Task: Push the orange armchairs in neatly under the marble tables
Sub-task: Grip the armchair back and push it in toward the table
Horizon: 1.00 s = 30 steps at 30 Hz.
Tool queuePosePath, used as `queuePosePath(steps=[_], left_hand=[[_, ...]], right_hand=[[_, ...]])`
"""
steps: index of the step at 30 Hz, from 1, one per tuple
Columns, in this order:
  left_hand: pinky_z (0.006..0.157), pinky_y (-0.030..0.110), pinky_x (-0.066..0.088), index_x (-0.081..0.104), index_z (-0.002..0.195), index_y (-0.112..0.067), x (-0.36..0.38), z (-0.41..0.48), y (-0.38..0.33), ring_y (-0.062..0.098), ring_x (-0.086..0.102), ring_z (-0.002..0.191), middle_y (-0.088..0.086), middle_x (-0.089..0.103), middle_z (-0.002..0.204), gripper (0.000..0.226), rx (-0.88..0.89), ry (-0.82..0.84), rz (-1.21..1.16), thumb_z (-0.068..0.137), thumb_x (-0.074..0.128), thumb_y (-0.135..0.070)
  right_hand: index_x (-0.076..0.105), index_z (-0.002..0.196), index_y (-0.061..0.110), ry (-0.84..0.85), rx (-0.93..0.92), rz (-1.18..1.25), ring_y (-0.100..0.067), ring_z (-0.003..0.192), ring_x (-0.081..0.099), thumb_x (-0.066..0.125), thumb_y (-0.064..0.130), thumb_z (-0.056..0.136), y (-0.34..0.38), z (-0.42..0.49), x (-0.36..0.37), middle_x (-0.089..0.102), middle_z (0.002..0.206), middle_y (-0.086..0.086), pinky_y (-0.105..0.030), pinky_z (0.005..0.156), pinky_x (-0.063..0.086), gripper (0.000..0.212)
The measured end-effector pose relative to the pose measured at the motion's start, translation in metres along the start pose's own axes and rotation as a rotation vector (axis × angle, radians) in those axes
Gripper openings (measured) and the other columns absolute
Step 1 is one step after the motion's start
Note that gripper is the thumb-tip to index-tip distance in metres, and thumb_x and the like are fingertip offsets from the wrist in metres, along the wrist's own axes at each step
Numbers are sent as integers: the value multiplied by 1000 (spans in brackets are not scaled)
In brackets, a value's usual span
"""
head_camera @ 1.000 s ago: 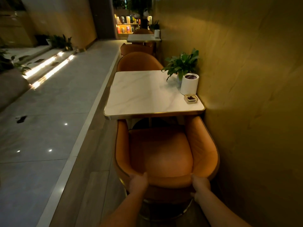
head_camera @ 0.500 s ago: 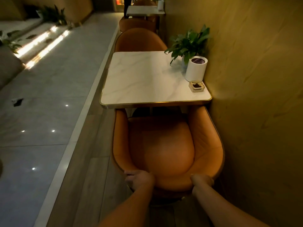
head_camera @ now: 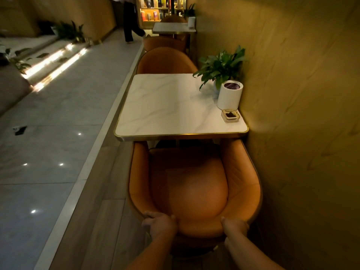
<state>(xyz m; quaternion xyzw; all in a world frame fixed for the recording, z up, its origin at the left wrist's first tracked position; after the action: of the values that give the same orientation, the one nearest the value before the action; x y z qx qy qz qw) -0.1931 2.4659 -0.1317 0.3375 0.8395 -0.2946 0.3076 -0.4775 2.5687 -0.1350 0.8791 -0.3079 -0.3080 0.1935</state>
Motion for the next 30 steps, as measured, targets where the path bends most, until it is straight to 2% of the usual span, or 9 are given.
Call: queuePosePath(steps=[2, 4, 6, 8, 9, 11, 14, 22, 30], left_hand=[[103, 43, 42, -13, 149, 11, 0, 0, 6, 42, 49, 128, 43, 3, 153, 94, 12, 11, 53, 100, 43, -47], [108, 49, 39, -10, 153, 2, -6, 0, 10, 45, 37, 136, 36, 1, 156, 94, 33, -3, 86, 98, 45, -51], [112, 53, 33, -5, 156, -11, -20, -2, 8, 48, 17, 145, 28, -11, 160, 89, 121, -72, 143, 97, 44, -54], [117, 57, 24, 0, 158, -19, -28, -5, -1, 46, 0, 149, 20, -14, 163, 81, 257, -126, 226, 98, 41, -56], [119, 59, 21, 1, 159, -22, -29, -7, -7, 44, -3, 150, 17, -12, 164, 80, 319, -138, 260, 98, 40, -56], [120, 62, 13, 2, 159, -25, -33, -15, -16, 41, -5, 151, 14, -7, 166, 77, 399, -155, 330, 98, 37, -58], [119, 62, 4, 3, 158, -26, -46, -34, -26, 38, -6, 152, 12, -4, 167, 75, 490, -191, 397, 98, 34, -57], [120, 61, -5, -4, 157, -31, -108, -63, -23, 34, -15, 151, 10, -10, 166, 76, 602, -303, 442, 98, 30, -63], [120, 63, -2, -6, 157, -32, -208, -31, -13, 33, -15, 151, 10, -10, 166, 77, 722, -343, 400, 97, 33, -62]], right_hand=[[32, 138, -6, 15, -34, -107, -44, 100, 56, 76, 19, 84, 2, 0, 0, 51, 116, -27, -48, 86, 53, 74], [33, 139, -6, -17, -119, -381, -39, 105, 53, 74, 38, 83, 9, -1, -7, 46, 123, -22, -43, 87, 53, 83], [24, 146, 1, -142, -342, -691, -36, 123, 43, 70, 51, 83, 31, -14, -20, 31, 143, -18, -39, 92, 47, 93], [16, 151, 13, -234, -674, -917, -32, 131, 36, 66, 53, 85, 58, -41, -19, 20, 153, -11, -37, 97, 44, 92], [18, 151, 17, -224, -838, -982, -29, 132, 35, 64, 52, 86, 67, -57, -12, 21, 155, -8, -36, 100, 44, 87], [29, 147, 20, -130, -1029, -1008, -24, 132, 36, 62, 49, 88, 76, -78, 6, 31, 152, -2, -35, 103, 42, 73], [39, 142, 23, -15, -1157, -1008, -20, 130, 37, 56, 49, 93, 85, -105, 25, 40, 144, 3, -30, 103, 40, 58], [33, 149, 25, 95, -1393, -1096, -18, 141, 28, 44, 56, 97, 110, -162, 64, 36, 153, 4, -32, 112, 30, 61], [33, 150, 28, 62, -1410, -1038, -19, 141, 31, 48, 56, 95, 132, -225, 136, 38, 153, 5, -33, 110, 35, 64]])
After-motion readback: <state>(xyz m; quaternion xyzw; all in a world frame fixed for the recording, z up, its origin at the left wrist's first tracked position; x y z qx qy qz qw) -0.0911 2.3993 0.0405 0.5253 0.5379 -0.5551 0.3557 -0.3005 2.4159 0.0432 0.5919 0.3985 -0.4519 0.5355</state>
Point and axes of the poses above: each hand's wrist, its own z-axis towards the middle knuckle, its own x-axis out of the palm, y = z × x, the point moved 10 cm from there along z, towards the middle knuckle
